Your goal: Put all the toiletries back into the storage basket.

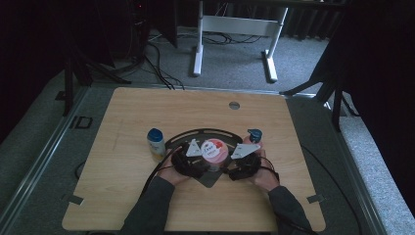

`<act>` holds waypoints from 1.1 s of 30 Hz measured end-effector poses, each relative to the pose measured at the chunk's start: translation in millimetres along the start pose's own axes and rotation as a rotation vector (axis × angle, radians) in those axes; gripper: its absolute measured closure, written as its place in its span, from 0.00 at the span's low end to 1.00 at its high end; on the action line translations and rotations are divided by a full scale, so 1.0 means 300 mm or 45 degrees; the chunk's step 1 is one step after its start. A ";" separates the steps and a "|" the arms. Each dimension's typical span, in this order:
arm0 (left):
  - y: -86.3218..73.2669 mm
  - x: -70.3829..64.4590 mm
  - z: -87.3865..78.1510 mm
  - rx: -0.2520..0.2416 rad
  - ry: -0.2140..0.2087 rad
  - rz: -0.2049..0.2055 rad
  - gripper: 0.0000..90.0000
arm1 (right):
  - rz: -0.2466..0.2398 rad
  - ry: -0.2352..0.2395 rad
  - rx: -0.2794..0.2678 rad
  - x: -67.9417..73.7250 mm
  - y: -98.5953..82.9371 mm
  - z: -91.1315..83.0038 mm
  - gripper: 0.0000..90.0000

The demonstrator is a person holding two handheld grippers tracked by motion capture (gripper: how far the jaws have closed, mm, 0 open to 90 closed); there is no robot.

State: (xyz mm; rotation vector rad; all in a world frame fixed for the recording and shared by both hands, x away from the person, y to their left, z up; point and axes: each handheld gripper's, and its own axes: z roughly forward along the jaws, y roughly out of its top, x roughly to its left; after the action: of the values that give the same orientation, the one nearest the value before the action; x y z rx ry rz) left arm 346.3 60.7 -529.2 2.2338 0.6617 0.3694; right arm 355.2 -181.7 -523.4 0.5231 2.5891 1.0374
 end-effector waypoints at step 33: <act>-0.034 0.022 -0.049 -0.029 0.005 -0.078 0.97 | 0.079 0.152 -0.002 0.149 -0.030 0.074 1.00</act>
State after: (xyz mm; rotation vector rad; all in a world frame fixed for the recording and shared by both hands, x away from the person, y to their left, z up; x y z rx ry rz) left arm 341.7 79.1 -526.7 2.1867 0.7230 0.3490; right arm 322.5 -154.9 -551.5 0.5605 2.6908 1.1231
